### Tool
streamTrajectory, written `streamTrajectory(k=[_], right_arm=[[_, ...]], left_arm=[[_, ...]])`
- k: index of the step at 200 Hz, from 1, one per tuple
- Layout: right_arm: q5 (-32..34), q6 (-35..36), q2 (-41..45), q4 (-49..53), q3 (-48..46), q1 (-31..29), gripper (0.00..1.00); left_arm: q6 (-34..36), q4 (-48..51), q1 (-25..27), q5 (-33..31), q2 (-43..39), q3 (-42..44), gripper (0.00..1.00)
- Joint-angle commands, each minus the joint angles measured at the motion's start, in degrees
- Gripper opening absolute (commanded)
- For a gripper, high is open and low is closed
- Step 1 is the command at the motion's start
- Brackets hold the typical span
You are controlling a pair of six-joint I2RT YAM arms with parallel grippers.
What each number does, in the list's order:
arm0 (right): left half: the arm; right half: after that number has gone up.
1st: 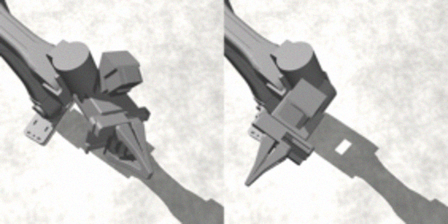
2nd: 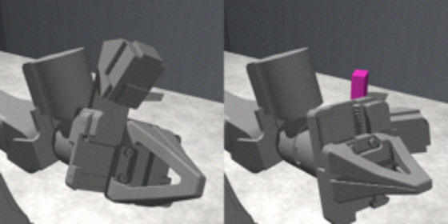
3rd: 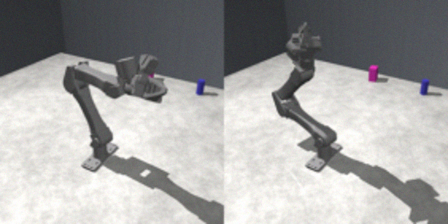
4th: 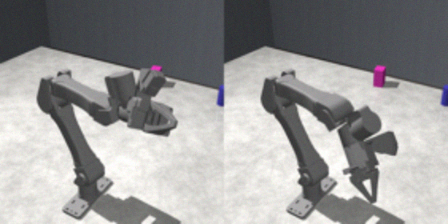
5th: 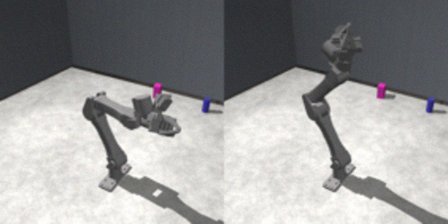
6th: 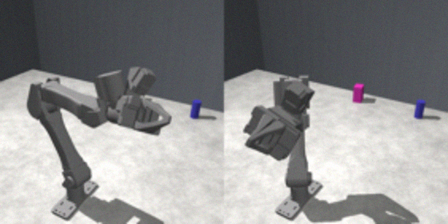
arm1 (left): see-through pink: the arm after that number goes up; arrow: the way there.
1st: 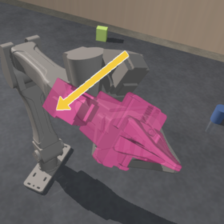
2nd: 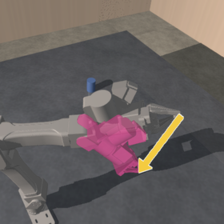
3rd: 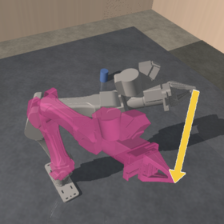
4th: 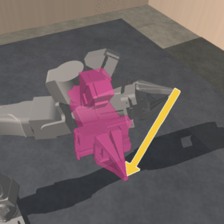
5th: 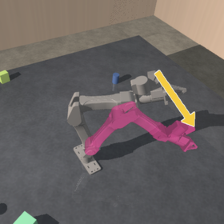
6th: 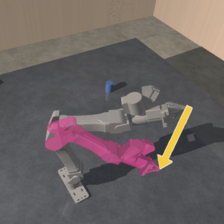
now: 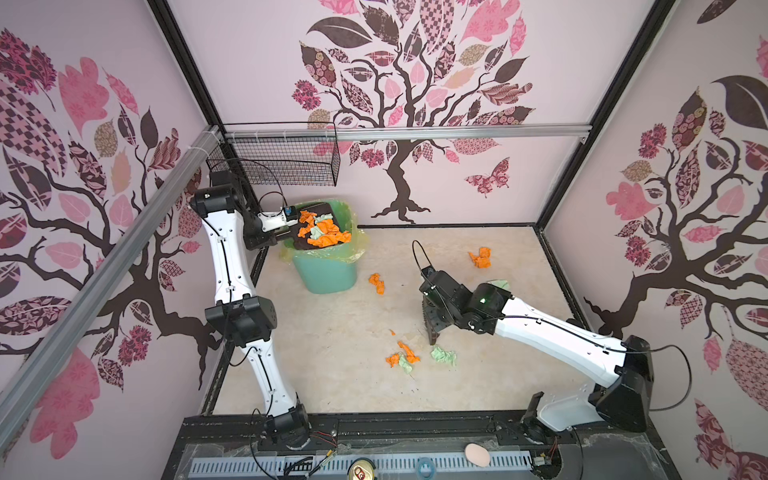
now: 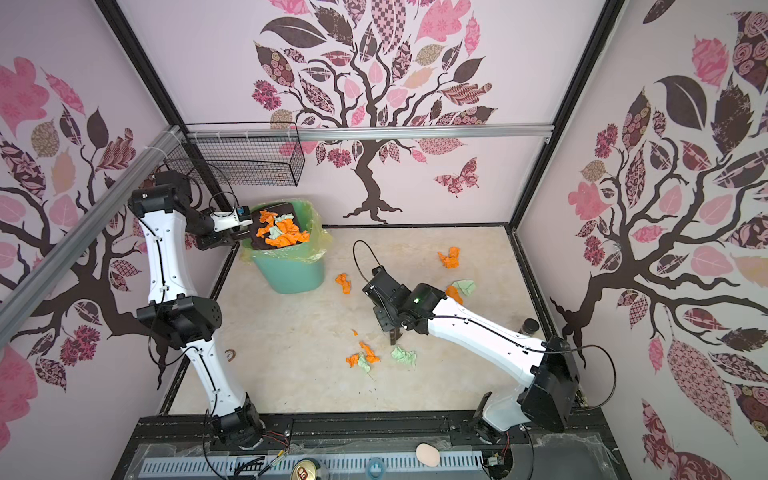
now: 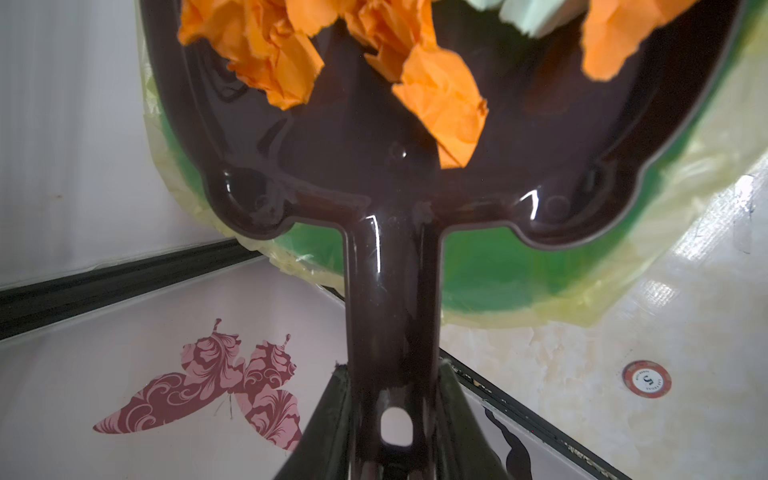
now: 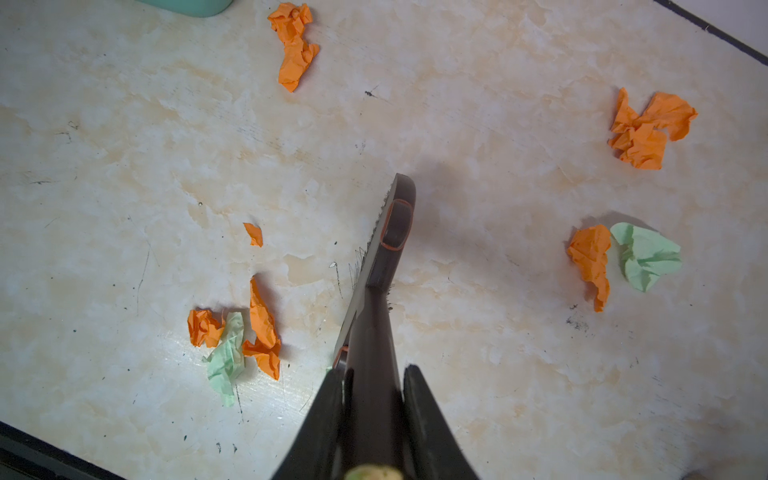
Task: Sweep away the paper scraps from the table
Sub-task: 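Tip the dustpan over the bin with the left gripper to empty scraps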
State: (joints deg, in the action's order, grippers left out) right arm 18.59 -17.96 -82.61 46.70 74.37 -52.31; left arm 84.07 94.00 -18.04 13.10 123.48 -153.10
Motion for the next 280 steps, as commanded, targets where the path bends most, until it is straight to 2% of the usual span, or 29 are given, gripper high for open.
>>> streamTrajectory(k=[1, 30, 62, 96, 131, 160, 215, 280], right_arm=[[-4.4, -0.4, -3.2, 1.8, -1.9, 0.3, 0.00], [-6.0, -0.6, -5.0, 1.3, -2.0, 0.3, 0.00], [-6.7, -1.0, -6.9, 1.0, -2.6, -0.1, 0.00], [-6.5, -1.6, -6.3, -0.5, -3.9, -0.2, 0.00], [-5.1, -1.8, -4.8, 0.0, -3.1, -0.2, 0.00], [-3.9, -1.6, -3.5, 1.0, -2.2, -0.2, 0.00], [-3.9, -1.8, -2.1, 0.7, -3.1, -0.2, 0.00], [-3.4, -1.8, -1.1, -0.6, -4.6, -0.2, 0.00]], left_arm=[[-0.9, 8.7, -0.6, 0.8, 2.1, -5.0, 0.00], [-1.6, 5.0, -0.9, -0.8, 2.4, -6.9, 0.00], [-2.6, -9.3, -1.4, -3.4, -3.6, 0.4, 0.00], [0.1, -16.4, -0.9, -5.4, -7.7, 4.8, 0.00], [5.7, -26.7, 0.4, -9.5, -14.4, 17.8, 0.00], [11.2, -36.2, 2.4, -13.1, -20.8, 31.8, 0.00], [15.8, -39.5, 6.4, -18.3, -23.1, 35.1, 0.00], [19.0, -43.4, 7.1, -19.4, -27.1, 40.4, 0.00]])
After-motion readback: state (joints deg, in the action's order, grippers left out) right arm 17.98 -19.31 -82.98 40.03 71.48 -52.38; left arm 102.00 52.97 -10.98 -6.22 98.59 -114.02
